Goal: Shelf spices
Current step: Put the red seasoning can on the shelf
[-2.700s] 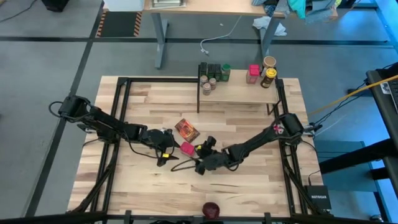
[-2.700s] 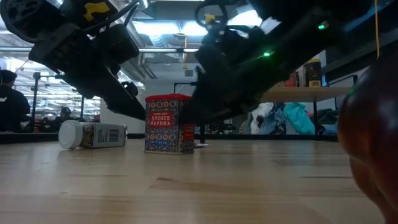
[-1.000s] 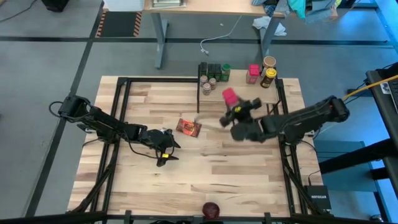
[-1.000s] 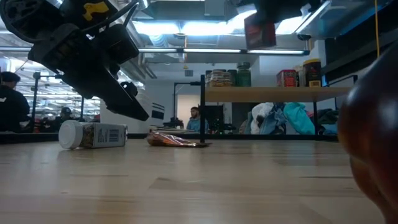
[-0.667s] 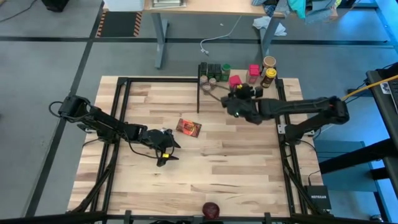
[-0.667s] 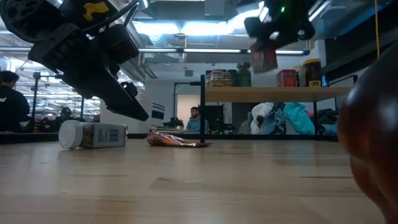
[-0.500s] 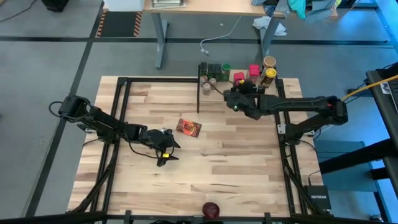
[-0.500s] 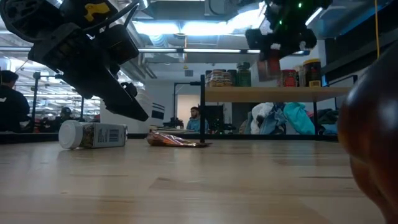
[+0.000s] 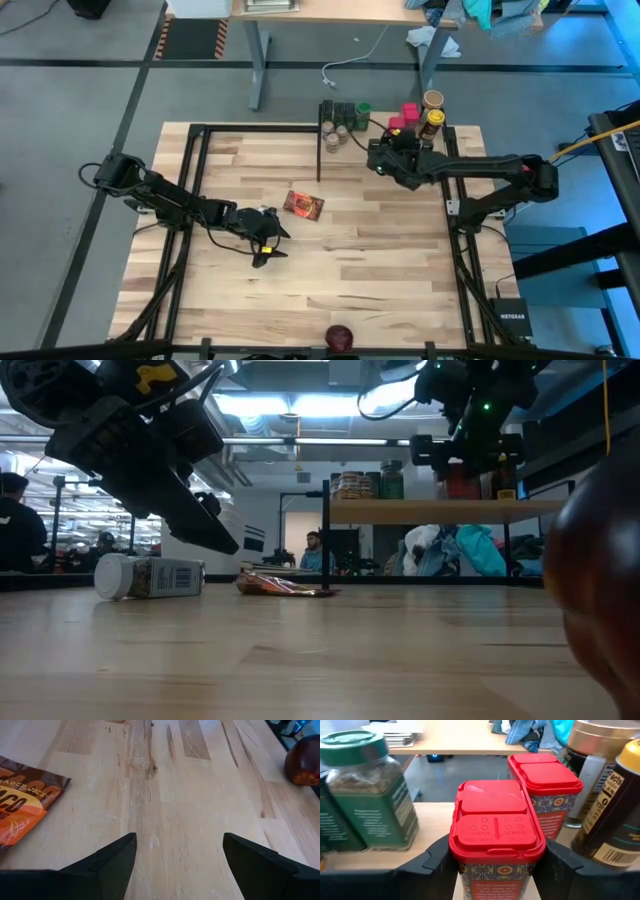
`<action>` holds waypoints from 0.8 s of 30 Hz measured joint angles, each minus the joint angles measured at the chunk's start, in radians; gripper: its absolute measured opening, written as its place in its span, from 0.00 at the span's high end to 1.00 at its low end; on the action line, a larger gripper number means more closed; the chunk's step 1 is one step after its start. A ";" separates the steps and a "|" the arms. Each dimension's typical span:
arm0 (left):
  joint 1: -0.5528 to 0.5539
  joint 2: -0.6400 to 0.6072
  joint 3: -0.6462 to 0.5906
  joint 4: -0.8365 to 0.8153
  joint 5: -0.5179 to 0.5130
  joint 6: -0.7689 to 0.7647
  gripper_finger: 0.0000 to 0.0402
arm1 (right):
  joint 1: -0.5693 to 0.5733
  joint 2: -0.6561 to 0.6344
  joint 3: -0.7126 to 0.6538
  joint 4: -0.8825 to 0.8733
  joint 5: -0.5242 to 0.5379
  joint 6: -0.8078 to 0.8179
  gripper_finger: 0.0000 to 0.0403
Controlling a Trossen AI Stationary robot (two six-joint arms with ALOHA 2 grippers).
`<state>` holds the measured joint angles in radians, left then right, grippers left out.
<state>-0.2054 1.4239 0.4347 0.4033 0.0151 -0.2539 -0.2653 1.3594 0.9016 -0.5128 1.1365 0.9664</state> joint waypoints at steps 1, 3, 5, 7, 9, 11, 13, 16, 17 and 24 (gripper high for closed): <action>0.000 0.000 0.000 0.000 0.000 0.000 0.28 | -0.006 0.000 0.000 0.002 0.004 -0.001 0.48; 0.000 0.000 0.000 0.000 0.000 0.000 0.28 | -0.019 0.000 -0.001 0.023 0.000 -0.012 0.48; -0.002 0.000 0.000 0.000 0.000 0.001 0.28 | -0.036 0.000 -0.002 0.063 -0.009 -0.050 0.48; -0.005 0.000 0.000 0.000 0.000 0.003 0.28 | -0.048 0.000 -0.002 0.098 -0.013 -0.086 0.48; -0.006 0.000 0.000 0.000 0.000 0.002 0.28 | -0.064 0.000 -0.002 0.124 -0.013 -0.109 0.47; -0.007 0.000 0.000 0.000 0.000 0.001 0.28 | -0.081 0.000 -0.002 0.131 -0.014 -0.114 0.47; -0.010 0.000 0.000 0.000 0.000 0.001 0.28 | -0.100 0.000 -0.002 0.129 -0.015 -0.114 0.47; -0.016 0.000 0.000 0.000 0.000 0.004 0.28 | -0.118 0.000 -0.002 0.129 -0.028 -0.114 0.47; -0.017 0.000 -0.001 0.000 0.000 0.004 0.28 | -0.118 0.000 -0.002 0.130 -0.030 -0.115 0.47; -0.017 0.000 -0.001 0.000 0.000 0.009 0.28 | -0.117 0.000 -0.002 0.164 -0.030 -0.142 0.47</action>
<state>-0.2222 1.4239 0.4339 0.4034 0.0147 -0.2447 -0.3828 1.3594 0.9001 -0.3493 1.1065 0.8241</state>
